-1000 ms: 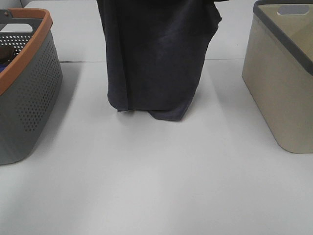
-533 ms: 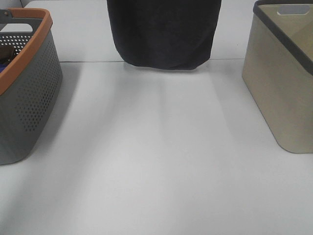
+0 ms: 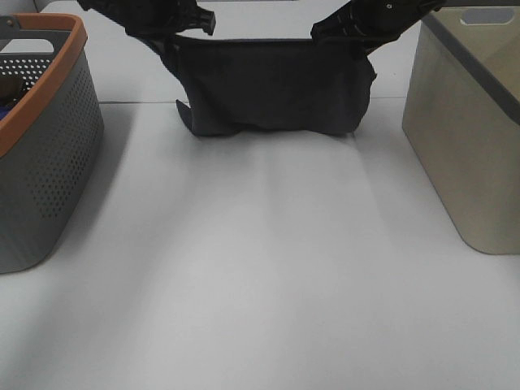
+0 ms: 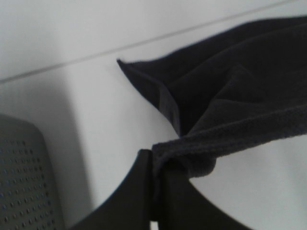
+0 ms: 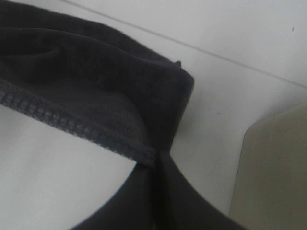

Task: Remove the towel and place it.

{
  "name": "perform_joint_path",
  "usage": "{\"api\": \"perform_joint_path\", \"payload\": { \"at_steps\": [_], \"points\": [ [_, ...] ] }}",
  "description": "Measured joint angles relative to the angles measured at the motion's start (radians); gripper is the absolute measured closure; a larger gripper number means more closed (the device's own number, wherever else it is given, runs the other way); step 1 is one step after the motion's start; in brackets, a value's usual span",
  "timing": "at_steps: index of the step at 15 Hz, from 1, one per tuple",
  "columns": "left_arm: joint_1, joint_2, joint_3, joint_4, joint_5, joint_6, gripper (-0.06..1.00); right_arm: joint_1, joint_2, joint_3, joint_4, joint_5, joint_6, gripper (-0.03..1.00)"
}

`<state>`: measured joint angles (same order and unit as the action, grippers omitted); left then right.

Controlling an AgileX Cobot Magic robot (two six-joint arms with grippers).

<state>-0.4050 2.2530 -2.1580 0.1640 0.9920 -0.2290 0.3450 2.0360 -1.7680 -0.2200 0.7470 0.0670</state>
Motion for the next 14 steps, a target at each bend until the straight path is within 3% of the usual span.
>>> {"api": "perform_joint_path", "payload": {
  "at_steps": [3,6,9,14],
  "points": [
    [-0.004,0.025,-0.001,-0.070,0.161,0.033,0.94,0.000,0.000,0.000,0.096,0.161,0.000,0.97],
    [-0.018,0.060,0.005,-0.076,0.203,0.049,0.94,-0.001,0.000,0.000,0.170,0.275,0.000,0.97],
    [-0.042,0.061,0.063,-0.074,0.210,0.052,0.94,-0.001,0.000,0.068,0.188,0.303,0.000,0.97],
    [-0.069,0.019,0.278,-0.129,0.209,0.054,0.94,-0.001,0.000,0.240,0.257,0.313,0.000,0.97]
  ]
}}
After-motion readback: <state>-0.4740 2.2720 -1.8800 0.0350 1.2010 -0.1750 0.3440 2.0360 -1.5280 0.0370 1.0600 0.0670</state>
